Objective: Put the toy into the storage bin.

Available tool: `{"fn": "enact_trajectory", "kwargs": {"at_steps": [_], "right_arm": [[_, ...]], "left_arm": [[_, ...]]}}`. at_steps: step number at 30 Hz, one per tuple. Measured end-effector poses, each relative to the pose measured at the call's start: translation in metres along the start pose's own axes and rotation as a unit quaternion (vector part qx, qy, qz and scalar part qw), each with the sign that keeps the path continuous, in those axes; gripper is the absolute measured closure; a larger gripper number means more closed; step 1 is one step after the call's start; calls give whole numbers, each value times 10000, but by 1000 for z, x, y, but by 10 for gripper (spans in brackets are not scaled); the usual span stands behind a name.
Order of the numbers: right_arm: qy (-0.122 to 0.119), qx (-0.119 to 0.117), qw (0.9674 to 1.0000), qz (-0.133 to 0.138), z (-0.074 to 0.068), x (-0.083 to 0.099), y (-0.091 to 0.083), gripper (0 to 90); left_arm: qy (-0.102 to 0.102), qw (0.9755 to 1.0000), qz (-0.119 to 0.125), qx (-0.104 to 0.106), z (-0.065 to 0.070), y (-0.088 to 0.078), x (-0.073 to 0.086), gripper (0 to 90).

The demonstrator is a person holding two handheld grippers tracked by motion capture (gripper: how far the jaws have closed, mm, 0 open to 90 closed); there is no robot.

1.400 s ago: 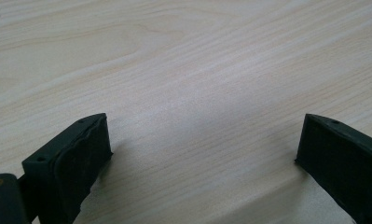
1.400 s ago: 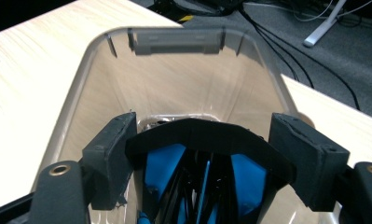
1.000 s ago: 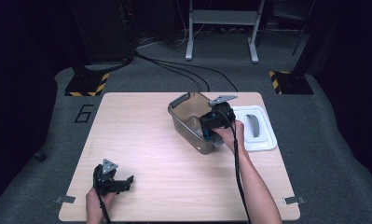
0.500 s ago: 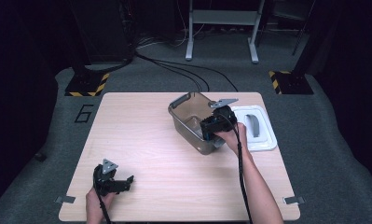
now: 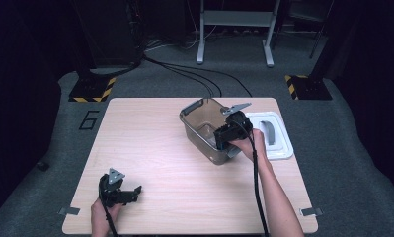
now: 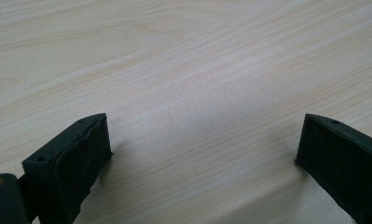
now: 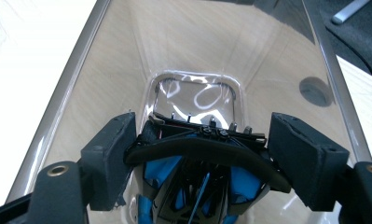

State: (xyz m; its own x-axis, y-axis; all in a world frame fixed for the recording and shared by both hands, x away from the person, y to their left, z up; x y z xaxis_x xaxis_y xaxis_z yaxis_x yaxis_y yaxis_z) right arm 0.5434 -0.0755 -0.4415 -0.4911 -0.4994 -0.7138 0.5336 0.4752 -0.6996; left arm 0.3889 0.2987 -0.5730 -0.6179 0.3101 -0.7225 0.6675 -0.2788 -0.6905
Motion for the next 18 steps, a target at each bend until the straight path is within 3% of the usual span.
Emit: {"fn": "enact_trajectory", "kwargs": {"at_steps": [10, 18], "right_arm": [[-82, 38, 9994, -343, 0, 3, -13, 257], [52, 31, 9996, -262, -1, 5, -22, 306]], "left_arm": [[0, 10000, 1, 0, 0, 0, 0, 28], [10, 10000, -3, 2, 0, 0, 0, 28]]}}
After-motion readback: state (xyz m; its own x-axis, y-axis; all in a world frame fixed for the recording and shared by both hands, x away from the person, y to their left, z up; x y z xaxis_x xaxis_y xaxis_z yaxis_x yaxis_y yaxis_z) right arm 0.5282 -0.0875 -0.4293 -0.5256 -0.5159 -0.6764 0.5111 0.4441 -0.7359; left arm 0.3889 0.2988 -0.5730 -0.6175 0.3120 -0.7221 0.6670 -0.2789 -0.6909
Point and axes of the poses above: each handheld gripper's, and its own axes: y roughly forward along the jaws, x roughly out of its underside, z roughly to its right, the point moved 6 cm from there along y, roughly forward along the jaws, and after that the axes turned 2 degrees about y, right-handed, at the moved point
